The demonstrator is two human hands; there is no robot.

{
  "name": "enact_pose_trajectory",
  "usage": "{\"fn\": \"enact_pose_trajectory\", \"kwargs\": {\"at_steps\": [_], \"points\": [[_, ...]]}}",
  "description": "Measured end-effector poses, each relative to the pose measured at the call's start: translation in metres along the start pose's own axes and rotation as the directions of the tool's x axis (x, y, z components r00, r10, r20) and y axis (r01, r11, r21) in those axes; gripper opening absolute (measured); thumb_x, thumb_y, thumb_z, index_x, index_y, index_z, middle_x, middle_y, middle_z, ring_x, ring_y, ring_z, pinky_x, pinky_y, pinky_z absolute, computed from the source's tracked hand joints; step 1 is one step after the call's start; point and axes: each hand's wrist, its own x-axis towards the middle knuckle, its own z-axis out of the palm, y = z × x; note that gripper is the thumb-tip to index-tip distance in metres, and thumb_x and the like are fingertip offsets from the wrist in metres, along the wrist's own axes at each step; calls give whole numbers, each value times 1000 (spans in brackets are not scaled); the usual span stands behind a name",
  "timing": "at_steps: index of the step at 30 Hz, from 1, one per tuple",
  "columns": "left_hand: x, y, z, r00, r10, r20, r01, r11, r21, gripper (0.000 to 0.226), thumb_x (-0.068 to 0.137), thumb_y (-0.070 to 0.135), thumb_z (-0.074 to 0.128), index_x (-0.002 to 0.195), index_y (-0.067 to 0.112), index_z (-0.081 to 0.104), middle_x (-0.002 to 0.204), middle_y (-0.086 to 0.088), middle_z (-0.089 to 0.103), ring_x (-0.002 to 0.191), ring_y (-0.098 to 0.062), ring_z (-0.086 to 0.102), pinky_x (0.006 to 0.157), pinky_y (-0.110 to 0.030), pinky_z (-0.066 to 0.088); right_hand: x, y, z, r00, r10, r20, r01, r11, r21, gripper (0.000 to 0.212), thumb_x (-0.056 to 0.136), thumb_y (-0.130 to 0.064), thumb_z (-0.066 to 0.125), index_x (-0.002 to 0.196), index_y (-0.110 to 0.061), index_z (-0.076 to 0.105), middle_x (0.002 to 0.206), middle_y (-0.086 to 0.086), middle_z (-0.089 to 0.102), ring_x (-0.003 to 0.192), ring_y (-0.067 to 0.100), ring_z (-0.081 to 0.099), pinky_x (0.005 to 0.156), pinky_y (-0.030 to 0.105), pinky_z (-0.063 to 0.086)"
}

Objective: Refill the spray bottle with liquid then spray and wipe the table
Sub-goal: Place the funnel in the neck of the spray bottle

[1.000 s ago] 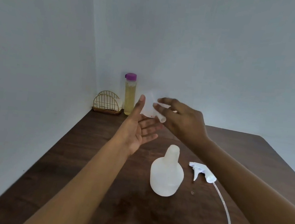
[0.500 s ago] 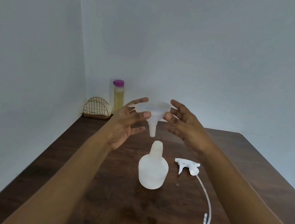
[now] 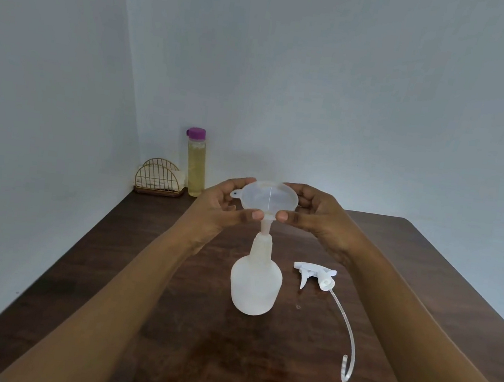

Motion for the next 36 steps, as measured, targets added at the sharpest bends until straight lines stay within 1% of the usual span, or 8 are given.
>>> {"fn": "enact_pose_trajectory", "kwargs": {"at_steps": [3,10,13,19,26,29,33,36], "points": [[3,-2,1,1000,-2,-12,3,999,54,67,48,45,83,111,36,63,121,3,64,119,-21,57,106,-46,43,0,5,-2,1000,16,13,-16,999,28,56,59,-26,78,112,-23,61,107,-1,71,100,14,68,88,27,51],[0,-14,-2,998,-55,21,51,986,156,70,41,54,85,106,43,62,124,8,62,121,-16,54,103,-40,46,-5,24,2,996,77,46,-77,997,-15,67,63,-27,83,124,-15,57,116,1,68,106,15,65,98,33,49],[-3,-17,-1,998,-48,43,41,987,156,64,48,46,87,106,44,60,120,13,61,122,-15,52,96,-29,48,-9,30,4,995,93,36,-93,996,-3,64,65,-28,81,124,-17,57,114,-1,69,106,13,65,97,32,49],[-5,-18,0,997,-48,60,42,994,102,59,52,40,81,107,42,60,119,10,63,119,-14,56,94,-29,51,-10,30,3,993,107,48,-106,994,-21,63,67,-36,76,125,-20,56,115,-3,69,106,11,65,91,27,50],[-7,-24,-2,994,-87,67,82,993,80,105,38,59,87,132,33,49,134,4,58,124,-14,54,105,-39,44,-17,31,4,990,136,28,-136,991,-2,60,72,-41,74,126,-21,55,117,-6,68,111,9,62,94,30,49],[-9,-24,-5,993,-96,67,93,994,51,115,32,65,86,135,30,47,129,3,61,116,-11,61,100,-31,49,-16,25,10,990,137,-38,-138,990,-20,71,67,-48,78,128,-22,54,117,-8,67,113,9,60,92,28,48],[-17,-19,-11,995,-91,43,88,994,66,111,38,68,82,136,31,45,123,12,62,110,0,61,86,-12,48,-26,10,24,958,69,-278,-114,982,-151,90,62,-63,68,139,-26,42,143,-6,47,131,10,42,110,40,36],[-26,-9,-21,997,-43,-66,48,997,63,77,64,58,73,132,32,49,121,14,61,109,6,56,89,-15,42,-45,-9,44,770,-238,-592,133,967,-216,61,76,-56,63,129,-29,51,136,-11,50,126,8,46,106,34,40]]}}
